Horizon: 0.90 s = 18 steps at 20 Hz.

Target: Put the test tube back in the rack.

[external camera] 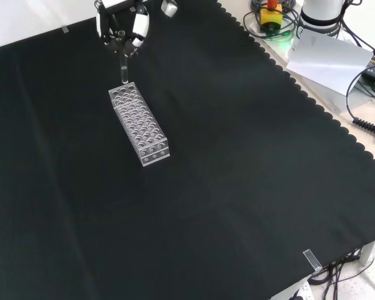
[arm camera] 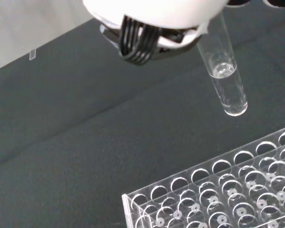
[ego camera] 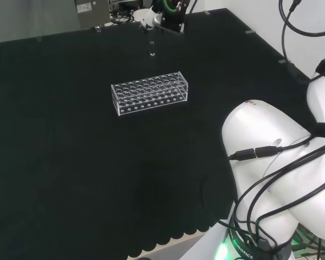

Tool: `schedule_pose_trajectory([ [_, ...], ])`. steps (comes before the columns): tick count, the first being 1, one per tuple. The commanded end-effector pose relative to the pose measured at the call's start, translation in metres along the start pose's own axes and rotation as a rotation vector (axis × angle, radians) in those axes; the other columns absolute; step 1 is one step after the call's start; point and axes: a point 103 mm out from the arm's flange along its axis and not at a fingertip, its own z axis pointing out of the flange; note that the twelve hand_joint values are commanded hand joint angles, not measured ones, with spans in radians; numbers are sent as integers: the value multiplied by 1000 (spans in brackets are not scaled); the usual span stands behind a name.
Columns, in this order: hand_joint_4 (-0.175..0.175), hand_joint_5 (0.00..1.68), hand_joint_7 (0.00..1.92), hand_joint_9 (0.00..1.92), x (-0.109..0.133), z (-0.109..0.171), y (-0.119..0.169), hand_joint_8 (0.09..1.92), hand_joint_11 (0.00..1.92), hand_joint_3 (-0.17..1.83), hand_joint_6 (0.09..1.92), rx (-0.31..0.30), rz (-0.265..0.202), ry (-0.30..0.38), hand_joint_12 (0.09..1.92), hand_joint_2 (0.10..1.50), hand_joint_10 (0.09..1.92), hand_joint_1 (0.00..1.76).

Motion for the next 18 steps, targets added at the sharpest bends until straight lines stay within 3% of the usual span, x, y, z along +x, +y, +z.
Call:
schedule_pose_trajectory([
  [1, -175, 1302, 1710, 1587, -6, 23, 19, 420, 1149, 592, 580, 28, 16, 19, 985, 685, 455, 1221],
  [18, -175, 1302, 1711, 1587, -19, 62, 41, 419, 1148, 592, 580, 70, 44, 42, 986, 685, 456, 1221],
])
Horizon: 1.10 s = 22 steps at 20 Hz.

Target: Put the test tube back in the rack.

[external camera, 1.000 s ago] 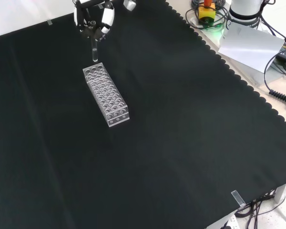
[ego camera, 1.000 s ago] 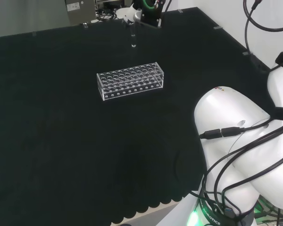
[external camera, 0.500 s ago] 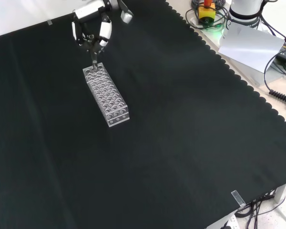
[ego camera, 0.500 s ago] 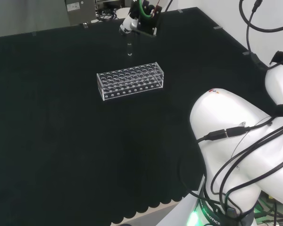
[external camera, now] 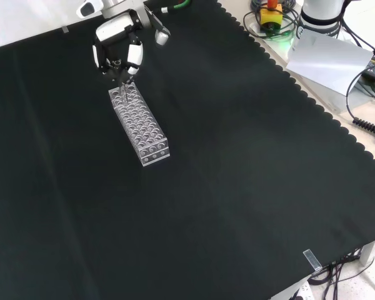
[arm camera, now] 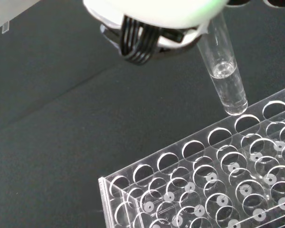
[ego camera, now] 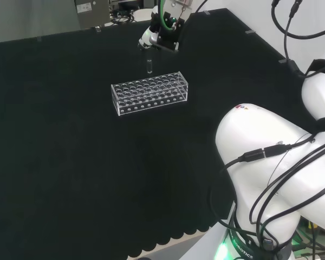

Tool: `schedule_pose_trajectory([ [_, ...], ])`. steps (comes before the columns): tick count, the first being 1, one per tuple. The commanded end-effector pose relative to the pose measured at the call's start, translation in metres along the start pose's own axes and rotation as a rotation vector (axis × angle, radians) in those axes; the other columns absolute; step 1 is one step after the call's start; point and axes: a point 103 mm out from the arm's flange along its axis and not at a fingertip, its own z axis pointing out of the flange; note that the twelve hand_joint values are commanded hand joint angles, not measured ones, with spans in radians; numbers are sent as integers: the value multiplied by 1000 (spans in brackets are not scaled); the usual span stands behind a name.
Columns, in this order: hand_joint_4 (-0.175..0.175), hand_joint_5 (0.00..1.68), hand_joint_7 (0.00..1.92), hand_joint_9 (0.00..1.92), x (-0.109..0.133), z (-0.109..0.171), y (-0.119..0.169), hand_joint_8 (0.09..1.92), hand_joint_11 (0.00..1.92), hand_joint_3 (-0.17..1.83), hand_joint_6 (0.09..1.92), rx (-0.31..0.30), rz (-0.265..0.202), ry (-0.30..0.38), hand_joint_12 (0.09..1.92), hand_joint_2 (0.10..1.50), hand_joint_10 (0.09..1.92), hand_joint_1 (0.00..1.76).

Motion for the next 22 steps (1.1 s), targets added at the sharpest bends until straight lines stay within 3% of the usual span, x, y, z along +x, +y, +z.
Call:
schedule_pose_trajectory([
  [1, -175, 1302, 1712, 1588, 1, 3, 5, 419, 1148, 592, 580, 10, 5, 11, 986, 685, 456, 1221],
  [11, -175, 1302, 1713, 1588, 16, 23, 14, 419, 1148, 592, 581, 36, -22, 3, 986, 685, 457, 1221],
  [22, -175, 1302, 1713, 1587, 8, 28, 14, 418, 1149, 593, 582, 49, -7, -2, 987, 685, 457, 1221],
])
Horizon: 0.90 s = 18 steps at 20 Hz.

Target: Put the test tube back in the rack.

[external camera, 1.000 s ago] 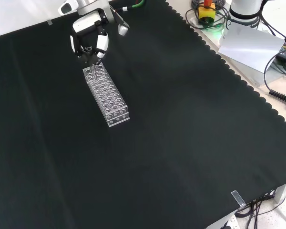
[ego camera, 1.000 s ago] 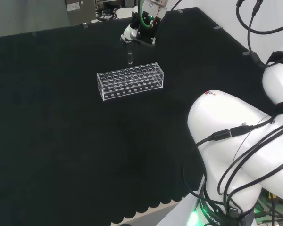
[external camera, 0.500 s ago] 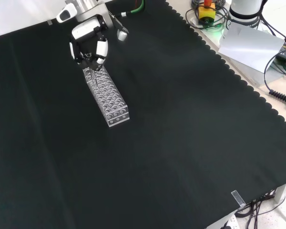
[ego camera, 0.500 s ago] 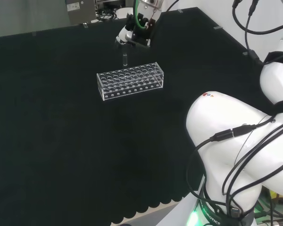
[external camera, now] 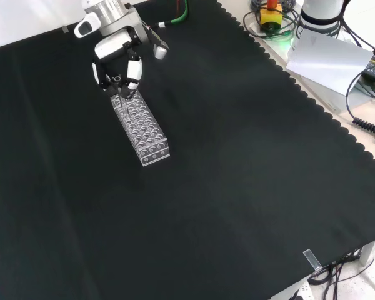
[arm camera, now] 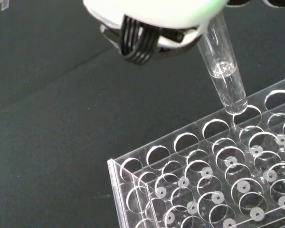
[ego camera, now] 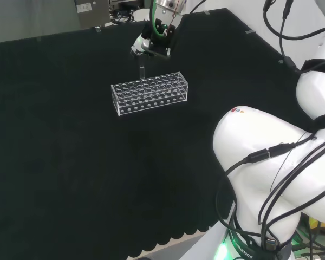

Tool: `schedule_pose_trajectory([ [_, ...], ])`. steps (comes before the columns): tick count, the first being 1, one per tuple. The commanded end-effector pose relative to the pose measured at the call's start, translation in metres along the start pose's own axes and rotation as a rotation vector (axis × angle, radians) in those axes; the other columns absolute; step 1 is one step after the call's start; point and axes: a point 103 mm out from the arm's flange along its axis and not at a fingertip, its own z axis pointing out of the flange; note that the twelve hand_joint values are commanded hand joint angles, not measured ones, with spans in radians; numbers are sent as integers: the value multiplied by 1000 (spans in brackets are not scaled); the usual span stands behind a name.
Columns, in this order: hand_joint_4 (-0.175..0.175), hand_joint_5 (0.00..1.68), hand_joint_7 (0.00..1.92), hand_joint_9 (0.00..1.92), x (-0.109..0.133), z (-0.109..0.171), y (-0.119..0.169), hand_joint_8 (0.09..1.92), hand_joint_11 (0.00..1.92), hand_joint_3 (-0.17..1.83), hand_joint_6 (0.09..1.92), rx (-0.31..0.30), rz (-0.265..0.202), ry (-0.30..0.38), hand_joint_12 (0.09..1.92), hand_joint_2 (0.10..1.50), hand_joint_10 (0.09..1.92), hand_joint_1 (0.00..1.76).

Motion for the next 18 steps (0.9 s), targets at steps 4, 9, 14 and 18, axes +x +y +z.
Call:
schedule_pose_trajectory([
  [4, -175, 1302, 1713, 1587, -11, 7, 1, 417, 1149, 593, 582, 14, 7, 7, 987, 685, 457, 1221],
  [9, -175, 1302, 1714, 1587, -12, 12, 2, 417, 1148, 594, 581, 21, 14, -7, 987, 684, 457, 1221],
  [14, -175, 1302, 1714, 1587, -12, 15, 5, 417, 1147, 594, 581, 32, 17, -15, 987, 684, 457, 1221],
  [18, -175, 1302, 1715, 1587, -14, 19, 10, 416, 1147, 594, 581, 33, 21, -21, 987, 684, 457, 1221],
])
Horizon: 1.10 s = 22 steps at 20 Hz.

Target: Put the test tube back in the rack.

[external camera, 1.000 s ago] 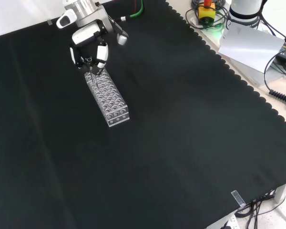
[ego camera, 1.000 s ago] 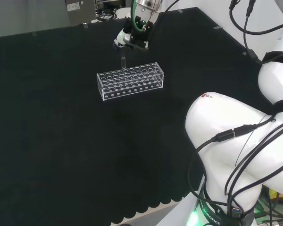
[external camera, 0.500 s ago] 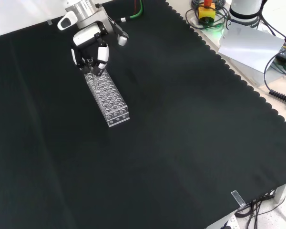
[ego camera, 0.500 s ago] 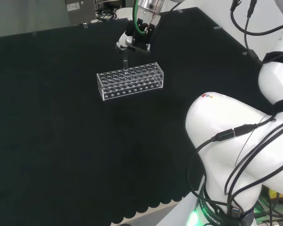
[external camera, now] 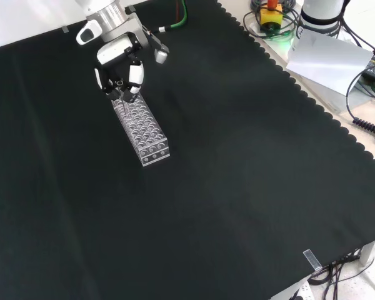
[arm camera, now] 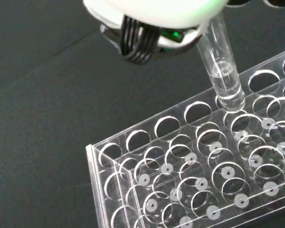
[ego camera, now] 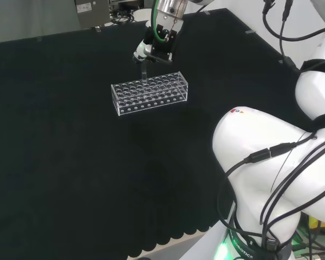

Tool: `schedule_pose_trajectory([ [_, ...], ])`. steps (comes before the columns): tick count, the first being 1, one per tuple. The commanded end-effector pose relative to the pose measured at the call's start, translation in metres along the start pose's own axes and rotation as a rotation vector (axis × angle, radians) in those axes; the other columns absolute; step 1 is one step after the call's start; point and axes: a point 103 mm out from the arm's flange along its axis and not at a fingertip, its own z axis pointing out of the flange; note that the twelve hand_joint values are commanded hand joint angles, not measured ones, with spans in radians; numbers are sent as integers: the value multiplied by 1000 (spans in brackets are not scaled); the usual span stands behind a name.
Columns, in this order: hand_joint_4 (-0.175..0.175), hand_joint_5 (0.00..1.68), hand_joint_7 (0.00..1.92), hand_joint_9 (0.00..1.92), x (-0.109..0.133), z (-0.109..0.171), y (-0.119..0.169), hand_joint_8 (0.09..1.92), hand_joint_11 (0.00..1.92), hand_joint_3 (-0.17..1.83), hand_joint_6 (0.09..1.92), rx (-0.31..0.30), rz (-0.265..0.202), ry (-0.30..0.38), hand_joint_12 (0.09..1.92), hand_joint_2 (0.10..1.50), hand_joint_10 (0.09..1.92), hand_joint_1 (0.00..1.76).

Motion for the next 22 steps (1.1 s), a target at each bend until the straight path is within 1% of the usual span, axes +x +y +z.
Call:
schedule_pose_trajectory([
  [1, -175, 1302, 1715, 1587, -3, 5, 5, 416, 1147, 594, 581, 7, 7, -9, 987, 684, 457, 1221],
  [10, -175, 1302, 1715, 1586, -7, 10, 12, 415, 1147, 594, 582, 32, 15, -16, 988, 684, 457, 1221],
  [12, -175, 1302, 1715, 1586, -9, 13, 15, 415, 1148, 594, 581, 46, 15, -16, 988, 684, 457, 1221],
  [16, -175, 1302, 1716, 1586, -17, 26, 24, 415, 1148, 594, 581, 51, 22, -14, 988, 684, 458, 1221],
  [22, -175, 1302, 1716, 1586, -21, 36, 24, 414, 1147, 594, 581, 62, 20, -15, 988, 684, 458, 1221],
])
